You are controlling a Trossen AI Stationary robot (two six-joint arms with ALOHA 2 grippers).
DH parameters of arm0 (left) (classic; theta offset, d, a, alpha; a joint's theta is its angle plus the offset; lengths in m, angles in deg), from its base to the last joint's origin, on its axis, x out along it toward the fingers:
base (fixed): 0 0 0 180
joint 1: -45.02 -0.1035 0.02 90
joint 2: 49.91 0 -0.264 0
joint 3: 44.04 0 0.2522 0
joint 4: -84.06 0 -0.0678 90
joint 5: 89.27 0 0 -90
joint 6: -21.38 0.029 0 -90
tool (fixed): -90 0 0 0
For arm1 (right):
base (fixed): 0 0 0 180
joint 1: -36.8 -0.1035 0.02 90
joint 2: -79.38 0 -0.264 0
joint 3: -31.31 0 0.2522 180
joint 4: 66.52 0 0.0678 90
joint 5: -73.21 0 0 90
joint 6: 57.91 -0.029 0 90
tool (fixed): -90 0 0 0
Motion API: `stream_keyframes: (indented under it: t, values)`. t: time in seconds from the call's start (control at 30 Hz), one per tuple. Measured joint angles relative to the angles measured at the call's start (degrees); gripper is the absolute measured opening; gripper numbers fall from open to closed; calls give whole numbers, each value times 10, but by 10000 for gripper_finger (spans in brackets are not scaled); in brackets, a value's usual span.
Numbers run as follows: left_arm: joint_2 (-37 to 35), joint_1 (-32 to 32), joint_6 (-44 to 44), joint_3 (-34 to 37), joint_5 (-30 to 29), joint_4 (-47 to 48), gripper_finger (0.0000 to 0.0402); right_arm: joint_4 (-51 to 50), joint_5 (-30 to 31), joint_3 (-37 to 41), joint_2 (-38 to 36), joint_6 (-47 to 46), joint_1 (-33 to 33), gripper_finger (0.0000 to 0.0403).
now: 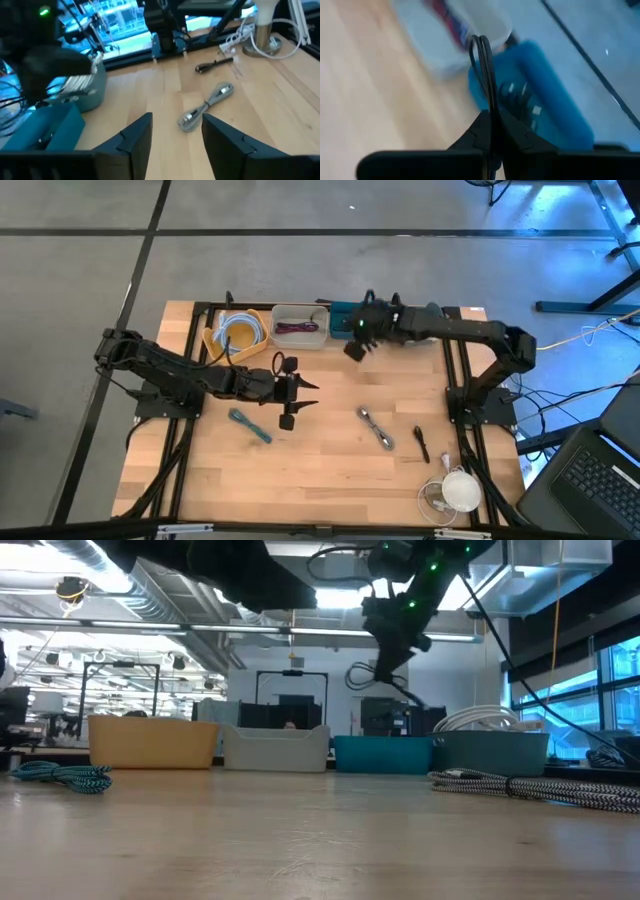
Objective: Pick & Place USB Port
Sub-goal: Put the black charger cable into the dark blue bin
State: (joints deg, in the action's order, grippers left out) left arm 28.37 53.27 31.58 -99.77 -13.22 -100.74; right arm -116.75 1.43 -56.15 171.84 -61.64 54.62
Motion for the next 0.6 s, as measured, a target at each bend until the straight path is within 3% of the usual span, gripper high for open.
stream_keyframes:
  t: [0.23,0.43,0.6]
  values:
    - [0,0,1,0,0,-41,161,128,-30,0,2,66,67,16]
    - [0,-6,2,0,1,-77,158,125,-31,0,23,91,132,16]
    - [0,-10,49,0,1,-128,159,137,-71,0,54,103,166,16]
